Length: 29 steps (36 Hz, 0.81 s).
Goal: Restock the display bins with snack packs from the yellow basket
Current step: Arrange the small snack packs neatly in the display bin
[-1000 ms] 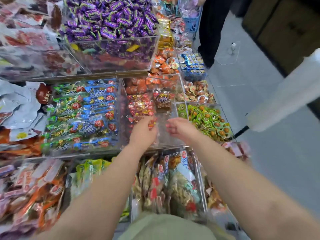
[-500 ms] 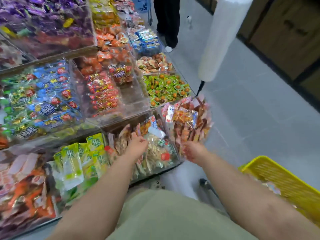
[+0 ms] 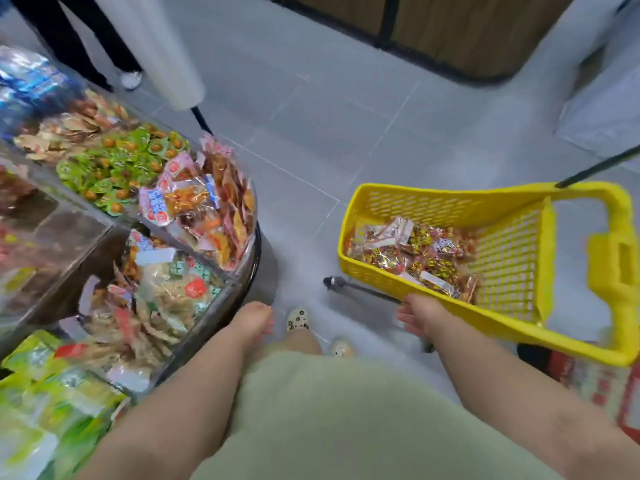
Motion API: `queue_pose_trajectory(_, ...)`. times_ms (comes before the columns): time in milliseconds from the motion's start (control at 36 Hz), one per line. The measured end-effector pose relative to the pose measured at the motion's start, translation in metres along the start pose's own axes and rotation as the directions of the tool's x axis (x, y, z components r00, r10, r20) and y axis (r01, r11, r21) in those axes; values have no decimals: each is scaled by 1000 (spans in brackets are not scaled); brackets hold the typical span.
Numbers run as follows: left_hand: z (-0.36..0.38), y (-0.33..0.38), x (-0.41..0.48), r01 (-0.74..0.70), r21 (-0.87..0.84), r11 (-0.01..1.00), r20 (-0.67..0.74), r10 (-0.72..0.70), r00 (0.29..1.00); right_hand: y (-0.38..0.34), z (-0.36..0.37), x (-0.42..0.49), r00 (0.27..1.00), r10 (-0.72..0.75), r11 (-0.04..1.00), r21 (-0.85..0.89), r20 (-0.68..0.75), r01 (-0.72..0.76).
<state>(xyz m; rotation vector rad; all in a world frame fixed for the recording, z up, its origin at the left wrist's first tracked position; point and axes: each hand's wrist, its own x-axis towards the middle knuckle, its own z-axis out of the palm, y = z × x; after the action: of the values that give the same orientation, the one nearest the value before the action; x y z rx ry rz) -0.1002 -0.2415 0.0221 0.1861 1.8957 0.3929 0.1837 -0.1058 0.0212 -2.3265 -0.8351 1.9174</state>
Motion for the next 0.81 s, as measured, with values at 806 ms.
queue_pose_trajectory(806,87,213,92,-247,564,788,185,171,968,-74,-98,72,989,55,959,284,-139,-13)
